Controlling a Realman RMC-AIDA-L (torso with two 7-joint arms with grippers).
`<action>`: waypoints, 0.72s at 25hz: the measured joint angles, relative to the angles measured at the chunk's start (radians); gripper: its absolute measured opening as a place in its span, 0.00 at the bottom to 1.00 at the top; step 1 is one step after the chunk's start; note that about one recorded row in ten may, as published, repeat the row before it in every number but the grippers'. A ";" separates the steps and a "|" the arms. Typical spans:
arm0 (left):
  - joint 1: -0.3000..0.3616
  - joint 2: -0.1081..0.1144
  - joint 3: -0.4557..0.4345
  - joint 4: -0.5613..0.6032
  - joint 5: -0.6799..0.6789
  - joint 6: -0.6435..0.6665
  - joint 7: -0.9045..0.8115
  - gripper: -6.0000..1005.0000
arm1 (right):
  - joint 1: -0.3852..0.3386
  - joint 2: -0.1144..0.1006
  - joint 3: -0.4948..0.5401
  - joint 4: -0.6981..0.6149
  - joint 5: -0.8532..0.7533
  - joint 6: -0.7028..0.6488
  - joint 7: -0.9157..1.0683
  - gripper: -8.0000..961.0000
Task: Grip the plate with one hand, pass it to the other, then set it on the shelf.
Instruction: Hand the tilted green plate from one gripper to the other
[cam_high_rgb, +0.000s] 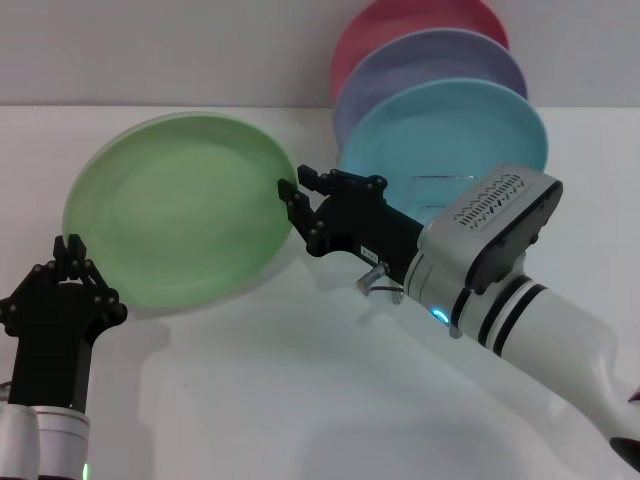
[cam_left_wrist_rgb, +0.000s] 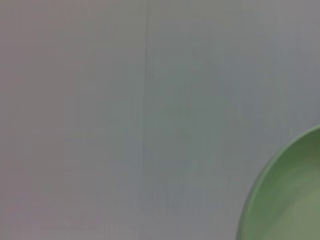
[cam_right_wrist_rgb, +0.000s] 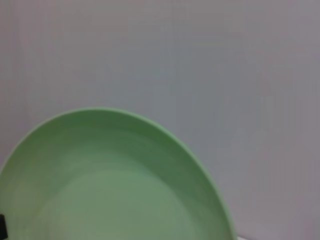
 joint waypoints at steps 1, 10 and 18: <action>0.000 0.000 0.000 0.000 0.000 0.000 0.000 0.07 | 0.000 0.000 -0.003 0.000 0.000 0.000 0.001 0.22; -0.004 0.000 0.000 0.001 0.000 -0.002 0.007 0.07 | 0.003 0.001 -0.013 -0.002 0.000 0.001 0.008 0.18; -0.002 0.000 0.003 -0.002 0.000 0.000 0.016 0.07 | 0.003 0.001 -0.007 -0.002 0.000 0.001 0.009 0.18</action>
